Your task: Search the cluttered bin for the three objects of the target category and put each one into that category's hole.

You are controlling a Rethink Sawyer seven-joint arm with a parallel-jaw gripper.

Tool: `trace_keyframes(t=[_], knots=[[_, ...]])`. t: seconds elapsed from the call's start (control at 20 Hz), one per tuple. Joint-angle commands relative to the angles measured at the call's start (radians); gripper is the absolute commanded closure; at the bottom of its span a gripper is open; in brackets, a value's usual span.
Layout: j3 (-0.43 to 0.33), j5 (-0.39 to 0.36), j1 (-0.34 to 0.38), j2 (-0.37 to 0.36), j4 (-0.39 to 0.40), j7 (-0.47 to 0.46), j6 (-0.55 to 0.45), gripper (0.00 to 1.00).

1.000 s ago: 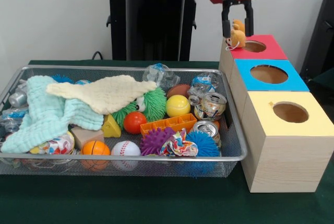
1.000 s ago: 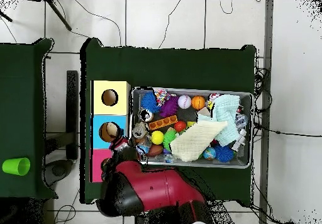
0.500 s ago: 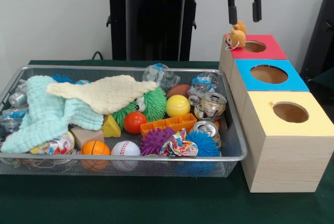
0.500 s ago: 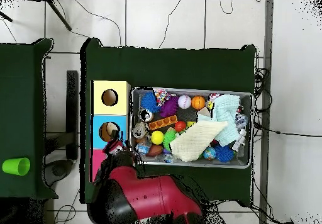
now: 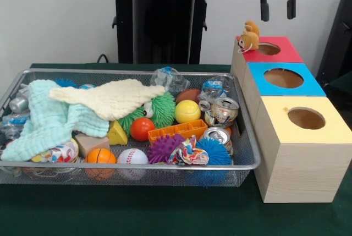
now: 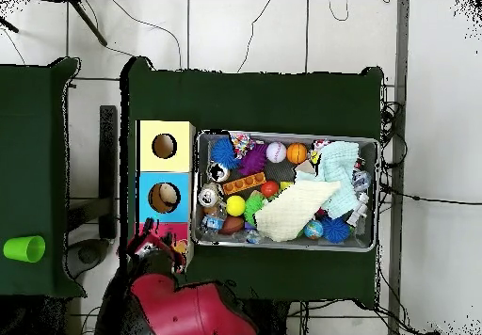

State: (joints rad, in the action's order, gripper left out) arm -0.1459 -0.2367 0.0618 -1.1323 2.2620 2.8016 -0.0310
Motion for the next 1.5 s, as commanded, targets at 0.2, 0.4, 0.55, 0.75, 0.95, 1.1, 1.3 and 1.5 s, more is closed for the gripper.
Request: trace_keyframes(t=[0.2,0.4,0.55,0.75,0.95,1.1,1.3,1.5], knots=[[0.090,-0.016,-0.037,-0.011,0.155,0.114,0.120,0.00],[0.027,-0.010,0.026,-0.091,0.203,0.105,0.085,0.00],[0.001,-0.013,0.055,-0.120,0.232,0.105,0.091,0.00],[-0.028,-0.026,0.093,-0.164,0.286,0.110,0.108,0.00],[-0.021,0.015,0.073,-0.179,0.261,0.085,0.053,0.00],[0.054,0.023,0.001,-0.100,0.221,0.088,0.095,0.00],[0.114,0.037,-0.066,0.002,0.166,0.088,0.139,0.00],[0.121,0.028,-0.060,0.066,0.139,0.082,0.173,0.00]])
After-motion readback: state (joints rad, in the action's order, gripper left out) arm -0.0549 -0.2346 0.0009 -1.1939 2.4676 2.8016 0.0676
